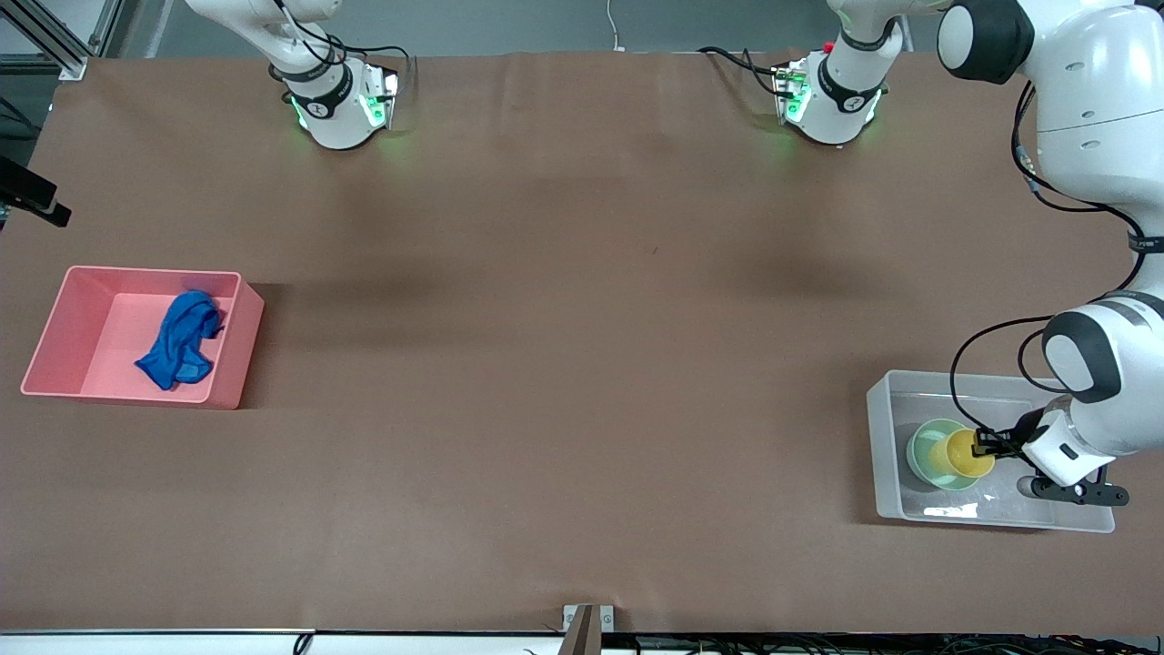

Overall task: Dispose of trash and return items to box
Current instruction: 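Set the cup into the green bowl, open the left gripper, withdraw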

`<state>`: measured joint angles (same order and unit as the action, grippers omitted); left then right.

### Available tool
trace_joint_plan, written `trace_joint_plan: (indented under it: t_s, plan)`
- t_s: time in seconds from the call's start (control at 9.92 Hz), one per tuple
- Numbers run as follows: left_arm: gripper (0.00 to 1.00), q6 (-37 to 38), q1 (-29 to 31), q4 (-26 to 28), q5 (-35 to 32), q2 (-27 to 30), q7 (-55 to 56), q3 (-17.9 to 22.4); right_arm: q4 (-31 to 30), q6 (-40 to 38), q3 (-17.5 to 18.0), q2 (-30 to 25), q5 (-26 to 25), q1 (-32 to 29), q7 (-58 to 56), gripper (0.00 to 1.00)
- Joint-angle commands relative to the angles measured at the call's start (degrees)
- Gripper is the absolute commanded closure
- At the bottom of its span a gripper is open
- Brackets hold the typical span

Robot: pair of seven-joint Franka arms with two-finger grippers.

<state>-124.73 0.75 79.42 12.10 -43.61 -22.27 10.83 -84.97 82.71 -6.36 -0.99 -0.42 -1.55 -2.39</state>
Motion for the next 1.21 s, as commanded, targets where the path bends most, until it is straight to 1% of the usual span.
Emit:
trace_joint_plan:
  t_s: [0.0,0.1,0.2,0.3,0.4,0.5,0.61,0.71,0.81,0.91,1.11]
  plan:
    - [0.06,0.2,-0.4,1.8,0.3,2.5,0.0,0.7,-0.2,-0.4,0.5,-0.6,0.1,-0.6,-0.4,0.00]
    - [0.02,0.2,-0.3,5.4,-0.3,7.3,-0.7,0.7,-0.2,-0.4,0.5,-0.6,0.1,-0.6,-0.4,0.00]
    - [0.00,0.2,-0.5,9.5,-0.9,13.7,-0.8,0.6,-0.2,-0.4,0.5,-0.6,0.1,-0.6,-0.4,0.00]
    - [0.00,0.9,-0.9,13.8,-3.3,19.9,-0.4,0.0,-0.2,-0.4,0.5,-0.6,0.1,-0.6,-0.4,0.00]
    - [0.00,5.9,-1.2,16.2,-8.5,25.8,0.1,-1.2,-0.2,-0.4,0.5,-0.6,0.1,-0.6,-0.4,0.00]
    - [0.00,14.2,-1.2,16.3,-13.6,31.5,3.7,-2.9,-0.2,-0.4,0.5,-0.6,0.1,-0.6,-0.4,0.00]
    - [0.00,18.9,-1.1,16.4,-16.0,36.1,8.3,-6.0,-0.2,-0.4,0.5,-0.6,0.1,-0.6,-0.4,0.00]
    - [0.00,23.3,-0.9,16.5,-16.4,39.1,11.6,-8.3,-0.2,-0.4,0.5,-0.6,0.1,-0.6,-0.4,0.00]
    - [0.00,27.2,-0.8,15.8,-16.1,41.3,12.3,-9.8,-0.2,-0.4,0.5,-0.6,0.1,-0.6,-0.4,0.00]
    - [0.00,30.2,-0.9,12.9,-15.6,42.6,13.3,-11.0,-0.2,-0.4,0.5,-0.6,0.1,-0.6,-0.4,0.00]
    - [0.00,38.8,-1.2,4.9,-15.7,42.0,18.4,-14.5,-0.2,-0.4,0.5,-0.6,0.1,-0.6,-0.4,0.00]
